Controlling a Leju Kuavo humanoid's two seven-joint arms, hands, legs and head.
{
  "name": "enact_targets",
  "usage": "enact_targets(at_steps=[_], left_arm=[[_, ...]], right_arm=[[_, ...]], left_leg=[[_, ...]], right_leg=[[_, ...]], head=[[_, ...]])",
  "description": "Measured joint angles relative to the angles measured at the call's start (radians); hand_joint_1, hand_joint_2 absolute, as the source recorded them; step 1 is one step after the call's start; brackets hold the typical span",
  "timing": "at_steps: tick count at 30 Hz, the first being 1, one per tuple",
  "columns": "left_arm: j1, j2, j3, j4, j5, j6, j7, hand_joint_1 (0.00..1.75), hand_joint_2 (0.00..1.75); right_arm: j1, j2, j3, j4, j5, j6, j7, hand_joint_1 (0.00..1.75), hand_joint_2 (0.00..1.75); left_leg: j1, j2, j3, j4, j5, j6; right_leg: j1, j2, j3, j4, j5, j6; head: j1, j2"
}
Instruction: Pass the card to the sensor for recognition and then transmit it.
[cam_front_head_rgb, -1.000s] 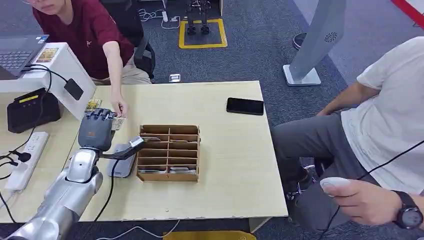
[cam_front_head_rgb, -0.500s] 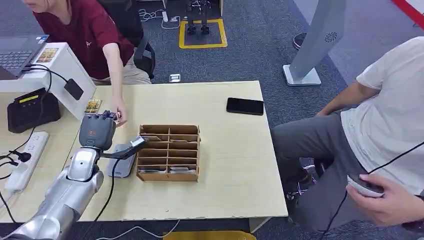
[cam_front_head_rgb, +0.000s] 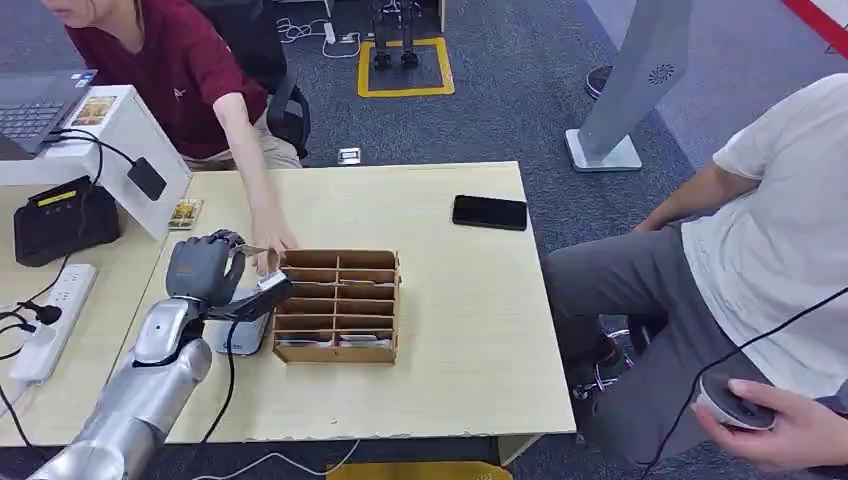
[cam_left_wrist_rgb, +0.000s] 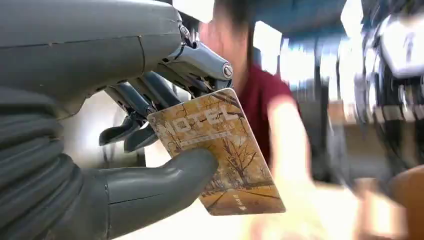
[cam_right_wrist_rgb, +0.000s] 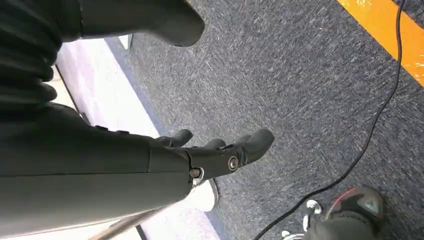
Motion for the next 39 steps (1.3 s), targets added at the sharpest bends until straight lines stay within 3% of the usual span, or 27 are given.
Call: enact_targets(at_steps=[1, 2, 3, 5, 10, 24, 27, 29, 39], left_arm=[[0.023, -0.023, 0.043, -0.061, 0.210, -0.154, -0.013, 1.75, 1.75], [0.041, -0.033, 0.069, -0.105, 0.390, -0.249, -0.013, 1.75, 1.75], [0.057, -0.038, 0.085, -0.139, 0.512, -0.292, -0.013, 1.75, 1.75], [0.079, -0.047, 0.120, -0.203, 0.647, -0.292, -0.014, 1.75, 1.75], [0.101, -0.058, 0.164, -0.273, 0.538, -0.289, -0.014, 1.75, 1.75], [0.107, -0.064, 0.186, -0.293, 0.572, -0.297, -0.013, 1.75, 1.75], [0.118, -0.064, 0.232, -0.294, 0.677, -0.323, -0.002, 1.75, 1.75], [0.141, -0.052, 0.264, -0.294, 0.765, -0.374, 0.023, 1.75, 1.75], [0.194, -0.008, 0.304, -0.275, 0.806, -0.394, 0.011, 1.75, 1.75]], right_arm=[[0.001, 0.000, 0.000, 0.001, 0.000, 0.000, 0.000, 0.00, 1.75], [0.001, 0.000, 0.000, 0.001, 0.000, 0.000, -0.001, 0.00, 1.75], [0.001, 0.000, 0.000, 0.002, 0.000, 0.000, -0.001, 0.00, 1.75], [0.002, 0.000, 0.000, 0.002, 0.000, 0.000, -0.001, 0.00, 1.75], [0.002, 0.000, 0.000, 0.004, 0.001, 0.000, -0.001, 0.00, 1.75], [0.003, 0.000, 0.000, 0.005, 0.003, 0.003, 0.000, 0.00, 1.75], [0.003, 0.000, 0.000, 0.006, 0.018, 0.011, -0.001, 0.00, 1.75], [0.003, -0.001, 0.000, 0.006, 0.034, 0.016, -0.002, 0.00, 1.75], [0.004, -0.001, 0.000, 0.006, 0.037, 0.011, -0.008, 0.00, 1.75]], left_leg=[[0.000, 0.000, 0.000, 0.000, 0.000, 0.000], [0.000, 0.000, -0.001, 0.000, 0.000, 0.000], [0.000, 0.000, -0.001, 0.000, 0.000, 0.000], [0.000, 0.002, -0.001, 0.000, 0.000, 0.000], [0.000, 0.000, -0.001, 0.000, 0.000, 0.000], [0.000, 0.000, -0.001, 0.000, 0.000, 0.000], [0.000, 0.000, -0.001, 0.000, 0.000, 0.000], [0.000, 0.000, -0.001, 0.000, 0.000, 0.000], [0.000, 0.000, 0.000, -0.001, 0.000, 0.000]], right_leg=[[0.000, 0.000, 0.000, 0.000, 0.000, 0.000], [0.000, 0.000, 0.000, 0.000, 0.000, 0.000], [0.000, 0.000, 0.000, 0.000, 0.000, 0.000], [0.000, 0.001, 0.000, 0.000, 0.000, 0.000], [0.000, -0.001, 0.000, 0.000, 0.000, 0.000], [0.000, -0.001, 0.000, 0.000, 0.000, 0.000], [0.000, -0.001, 0.000, 0.000, 0.000, 0.000], [0.000, -0.001, 0.000, 0.000, 0.000, 0.000], [0.000, 0.000, 0.000, 0.000, 0.000, 0.000]], head=[[0.002, 0.000], [0.002, 0.000], [0.002, 0.000], [0.001, 0.000], [0.001, 0.000], [0.001, 0.000], [0.001, 0.000], [0.001, 0.000], [0.001, 0.000]])
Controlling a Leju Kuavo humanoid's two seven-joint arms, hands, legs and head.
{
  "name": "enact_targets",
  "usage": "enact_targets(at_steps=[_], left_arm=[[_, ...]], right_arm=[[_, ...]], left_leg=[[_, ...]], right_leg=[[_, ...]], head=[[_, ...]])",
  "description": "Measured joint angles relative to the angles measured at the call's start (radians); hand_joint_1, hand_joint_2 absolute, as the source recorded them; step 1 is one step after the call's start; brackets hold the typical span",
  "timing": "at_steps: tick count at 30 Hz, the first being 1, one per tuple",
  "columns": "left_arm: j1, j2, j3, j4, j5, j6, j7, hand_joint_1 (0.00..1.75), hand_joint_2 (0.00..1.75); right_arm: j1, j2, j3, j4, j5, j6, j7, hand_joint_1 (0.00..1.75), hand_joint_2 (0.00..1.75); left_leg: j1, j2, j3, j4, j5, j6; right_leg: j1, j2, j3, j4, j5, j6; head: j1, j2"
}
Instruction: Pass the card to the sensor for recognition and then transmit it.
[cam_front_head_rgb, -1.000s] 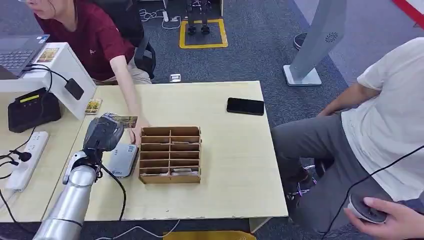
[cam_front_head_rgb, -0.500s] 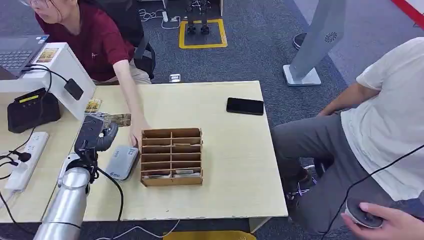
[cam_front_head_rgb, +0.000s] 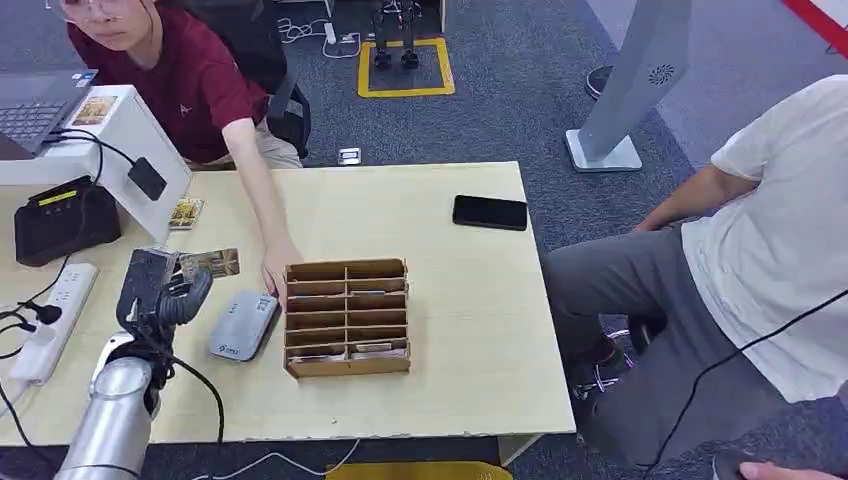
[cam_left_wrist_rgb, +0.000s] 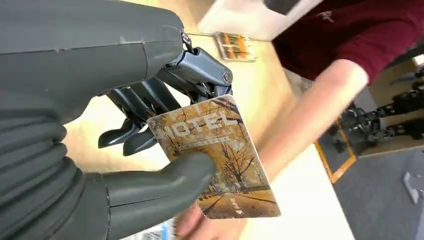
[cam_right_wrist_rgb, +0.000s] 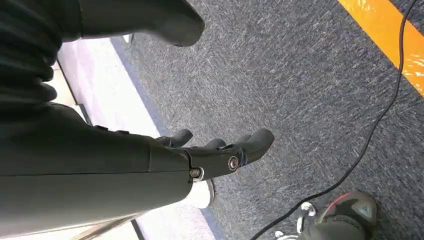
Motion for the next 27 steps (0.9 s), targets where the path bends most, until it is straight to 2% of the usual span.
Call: enact_targets(at_steps=[9, 21, 27], left_arm=[[0.094, 0.031, 0.041, 0.004, 0.003, -0.018, -0.010, 1.75, 1.75], [0.117, 0.034, 0.044, 0.018, -0.060, -0.014, -0.013, 1.75, 1.75], [0.126, 0.021, 0.044, 0.040, -0.081, -0.014, -0.022, 1.75, 1.75]], right_arm=[[0.001, 0.000, -0.003, 0.000, 0.015, -0.004, -0.003, 0.00, 1.75], [0.001, 0.000, -0.008, 0.000, 0.018, -0.014, -0.015, 0.00, 1.75], [0.001, 0.000, -0.008, 0.000, 0.035, -0.012, -0.013, 0.00, 1.75]], left_leg=[[0.000, 0.000, 0.000, 0.000, 0.000, 0.000], [0.000, 0.000, 0.000, 0.000, 0.000, 0.000], [0.000, 0.000, 0.000, 0.000, 0.000, 0.000]], right_leg=[[0.000, 0.000, 0.000, 0.000, 0.000, 0.000], [0.000, -0.001, 0.000, 0.000, 0.000, 0.000], [0.000, -0.001, 0.000, 0.000, 0.000, 0.000]], head=[[0.000, 0.000], [0.000, 0.000], [0.000, 0.000]])
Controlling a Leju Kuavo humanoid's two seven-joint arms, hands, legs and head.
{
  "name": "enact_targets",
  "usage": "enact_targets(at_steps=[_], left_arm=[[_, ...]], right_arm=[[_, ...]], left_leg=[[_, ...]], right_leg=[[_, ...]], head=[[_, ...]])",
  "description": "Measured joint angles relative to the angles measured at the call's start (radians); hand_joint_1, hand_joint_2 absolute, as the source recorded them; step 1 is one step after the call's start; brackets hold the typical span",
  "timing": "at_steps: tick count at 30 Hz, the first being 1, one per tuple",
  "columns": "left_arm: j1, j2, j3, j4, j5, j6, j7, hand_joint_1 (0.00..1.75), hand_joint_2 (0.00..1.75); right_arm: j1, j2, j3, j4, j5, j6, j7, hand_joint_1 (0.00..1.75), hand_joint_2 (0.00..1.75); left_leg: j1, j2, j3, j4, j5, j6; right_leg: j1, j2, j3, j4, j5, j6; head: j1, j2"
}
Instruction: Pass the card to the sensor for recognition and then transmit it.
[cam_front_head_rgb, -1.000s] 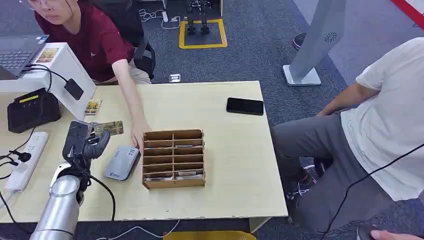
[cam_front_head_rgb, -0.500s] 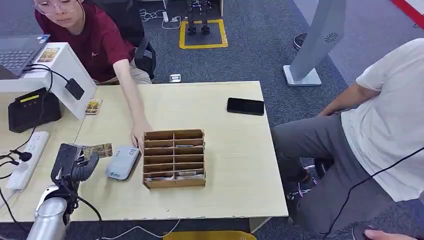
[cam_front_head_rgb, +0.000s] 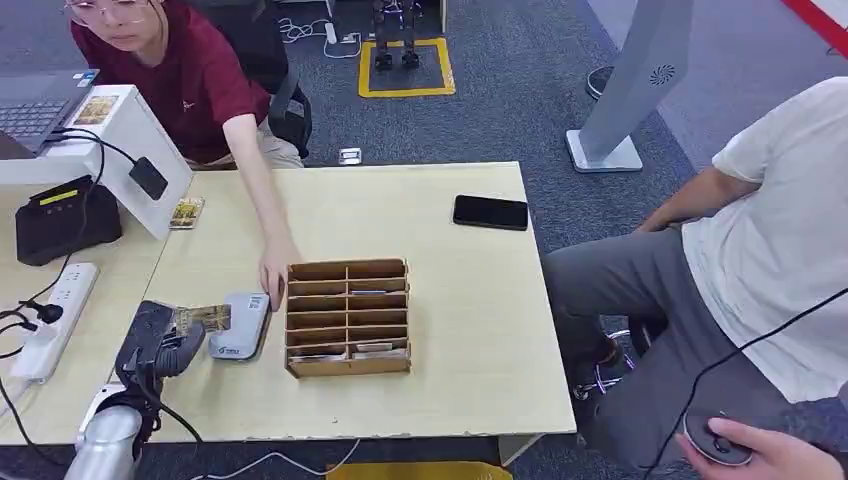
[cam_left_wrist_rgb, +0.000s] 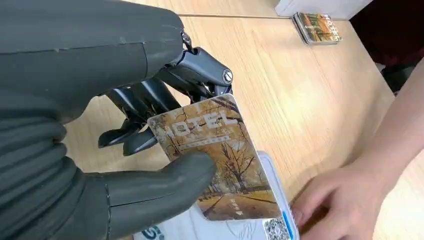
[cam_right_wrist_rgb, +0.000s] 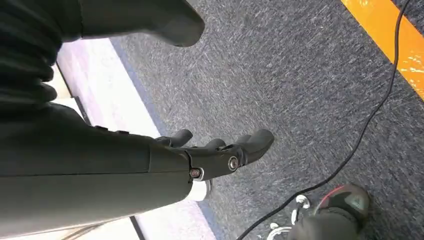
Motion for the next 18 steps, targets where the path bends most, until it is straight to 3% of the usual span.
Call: enact_targets(at_steps=[12, 18], left_arm=[[-0.009, -0.043, 0.000, 0.002, 0.038, -0.056, 0.005, 1.75, 1.75], [-0.030, -0.061, -0.014, 0.010, -0.081, 0.037, 0.036, 1.75, 1.75]], right_arm=[[0.000, 0.001, 0.000, 0.000, 0.016, -0.003, -0.005, 0.00, 1.75], [-0.001, 0.002, 0.000, 0.000, 0.020, -0.003, -0.003, 0.00, 1.75]], left_leg=[[0.000, 0.000, 0.000, 0.000, 0.000, 0.000], [0.000, 0.000, 0.000, 0.000, 0.000, 0.000]], right_leg=[[0.000, 0.000, 0.000, 0.000, 0.000, 0.000], [0.000, 0.000, 0.000, 0.000, 0.000, 0.000]], head=[[0.000, 0.000], [0.000, 0.000]])
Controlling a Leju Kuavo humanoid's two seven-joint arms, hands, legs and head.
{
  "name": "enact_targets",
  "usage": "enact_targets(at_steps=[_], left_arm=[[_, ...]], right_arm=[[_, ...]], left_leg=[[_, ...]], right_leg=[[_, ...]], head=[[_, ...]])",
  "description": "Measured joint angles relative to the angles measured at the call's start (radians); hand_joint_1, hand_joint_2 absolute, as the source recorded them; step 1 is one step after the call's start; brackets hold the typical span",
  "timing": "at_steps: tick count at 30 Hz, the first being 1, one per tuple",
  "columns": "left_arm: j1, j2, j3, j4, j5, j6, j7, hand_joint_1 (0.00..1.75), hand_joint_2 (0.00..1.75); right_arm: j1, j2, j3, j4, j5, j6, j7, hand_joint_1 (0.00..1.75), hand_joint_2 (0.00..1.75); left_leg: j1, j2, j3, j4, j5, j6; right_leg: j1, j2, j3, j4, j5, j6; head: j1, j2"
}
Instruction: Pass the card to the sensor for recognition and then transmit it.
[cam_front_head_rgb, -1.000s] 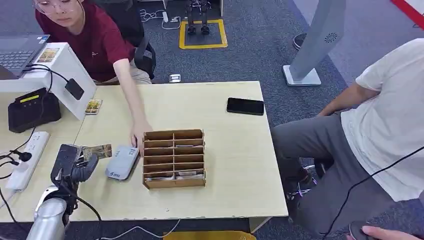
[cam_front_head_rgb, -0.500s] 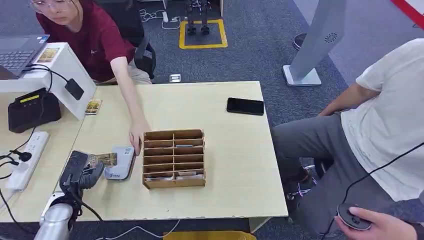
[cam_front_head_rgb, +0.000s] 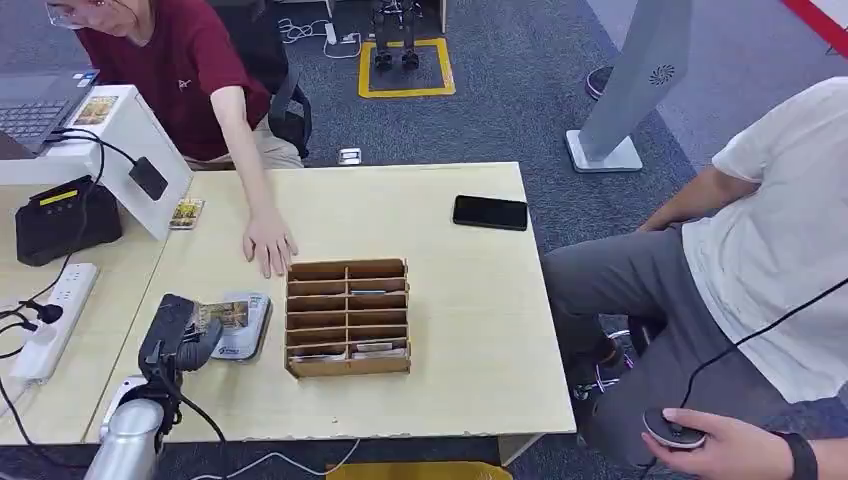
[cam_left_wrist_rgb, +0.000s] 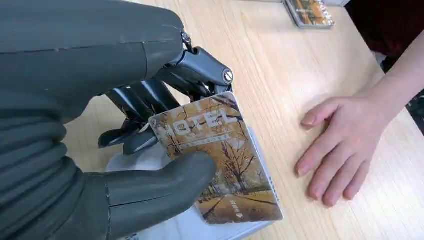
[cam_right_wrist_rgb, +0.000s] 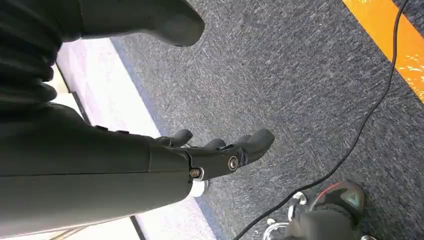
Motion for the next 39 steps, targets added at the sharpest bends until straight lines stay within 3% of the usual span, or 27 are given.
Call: enact_targets(at_steps=[8, 16, 30, 39], left_arm=[[-0.043, -0.019, -0.039, 0.064, -0.183, 0.160, 0.027, 1.75, 1.75], [-0.063, -0.024, -0.042, 0.106, -0.198, 0.177, 0.027, 1.75, 1.75], [-0.071, -0.022, -0.042, 0.167, -0.376, 0.265, 0.050, 1.75, 1.75], [-0.073, -0.021, -0.042, 0.183, -0.384, 0.273, 0.051, 1.75, 1.75]], right_arm=[[0.000, 0.005, 0.000, 0.000, 0.016, 0.000, -0.003, 0.00, 1.75], [0.000, 0.008, -0.001, 0.000, 0.016, 0.000, -0.005, 0.00, 1.75], [0.000, 0.010, -0.002, 0.000, 0.053, -0.016, -0.030, 0.00, 1.75], [0.000, 0.014, -0.002, 0.000, 0.053, -0.018, -0.033, 0.00, 1.75]], left_leg=[[0.000, 0.000, 0.000, 0.000, 0.000, 0.000], [0.000, 0.000, 0.001, 0.000, 0.000, 0.000], [0.000, 0.000, 0.003, 0.000, 0.000, 0.000], [0.000, 0.000, 0.005, -0.001, 0.000, 0.000]], right_leg=[[0.000, 0.000, 0.001, 0.000, 0.000, 0.000], [0.000, 0.000, 0.001, 0.000, 0.000, 0.000], [0.000, 0.000, 0.003, 0.000, 0.000, 0.000], [0.000, 0.000, 0.006, 0.000, 0.000, 0.000]], head=[[0.000, 0.000], [0.000, 0.000], [0.000, 0.000], [0.000, 0.000]])
